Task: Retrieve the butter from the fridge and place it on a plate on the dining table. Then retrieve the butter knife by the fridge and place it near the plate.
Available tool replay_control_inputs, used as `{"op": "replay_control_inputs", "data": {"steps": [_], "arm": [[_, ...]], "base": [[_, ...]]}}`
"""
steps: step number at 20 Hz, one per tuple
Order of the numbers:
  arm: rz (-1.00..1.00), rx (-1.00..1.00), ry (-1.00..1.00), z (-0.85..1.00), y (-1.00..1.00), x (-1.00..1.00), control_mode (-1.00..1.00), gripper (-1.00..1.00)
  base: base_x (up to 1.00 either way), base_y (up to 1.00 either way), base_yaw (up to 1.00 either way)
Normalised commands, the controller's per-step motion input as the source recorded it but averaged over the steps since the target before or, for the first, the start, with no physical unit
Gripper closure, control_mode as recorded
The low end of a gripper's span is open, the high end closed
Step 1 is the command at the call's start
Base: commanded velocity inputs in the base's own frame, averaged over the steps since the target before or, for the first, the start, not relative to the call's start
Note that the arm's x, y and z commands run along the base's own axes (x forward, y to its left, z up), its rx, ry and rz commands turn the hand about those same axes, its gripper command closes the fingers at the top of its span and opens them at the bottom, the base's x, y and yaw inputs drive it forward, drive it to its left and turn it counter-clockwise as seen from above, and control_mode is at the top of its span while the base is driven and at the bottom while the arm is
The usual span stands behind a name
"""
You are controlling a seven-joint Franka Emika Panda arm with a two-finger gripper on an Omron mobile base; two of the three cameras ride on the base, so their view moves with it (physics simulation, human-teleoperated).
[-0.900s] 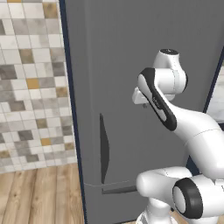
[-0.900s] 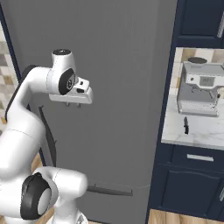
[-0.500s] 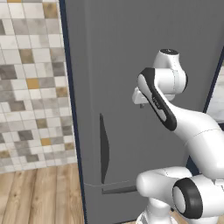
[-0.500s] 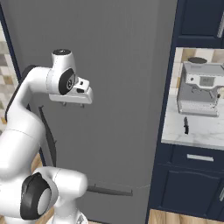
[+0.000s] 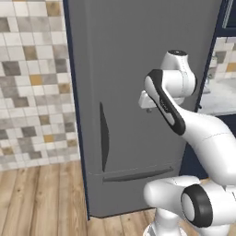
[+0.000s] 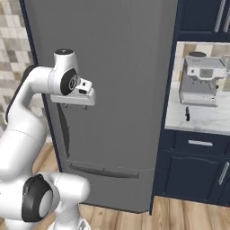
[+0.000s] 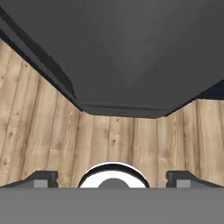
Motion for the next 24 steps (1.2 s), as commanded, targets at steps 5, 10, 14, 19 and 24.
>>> {"op": "replay_control_inputs", "data": {"steps": [5, 10, 14, 19, 24], "arm": [[0.0, 0.0, 0.0, 0.0, 0.0, 0.0, 1.0, -1.0], [0.0, 0.0, 0.0, 0.0, 0.0, 0.0, 1.0, -1.0], [0.0, 0.0, 0.0, 0.0, 0.0, 0.0, 1.0, -1.0], [0.0, 0.0, 0.0, 0.0, 0.0, 0.0, 1.0, -1.0], [0.0, 0.0, 0.0, 0.0, 0.0, 0.0, 1.0, -1.0]], "base": [[-0.29, 0.56, -0.03], [-0.01, 0.64, -0.11], [0.0, 0.64, -0.25], [0.16, 0.89, -0.39], [0.06, 0.39, -0.38]]}}
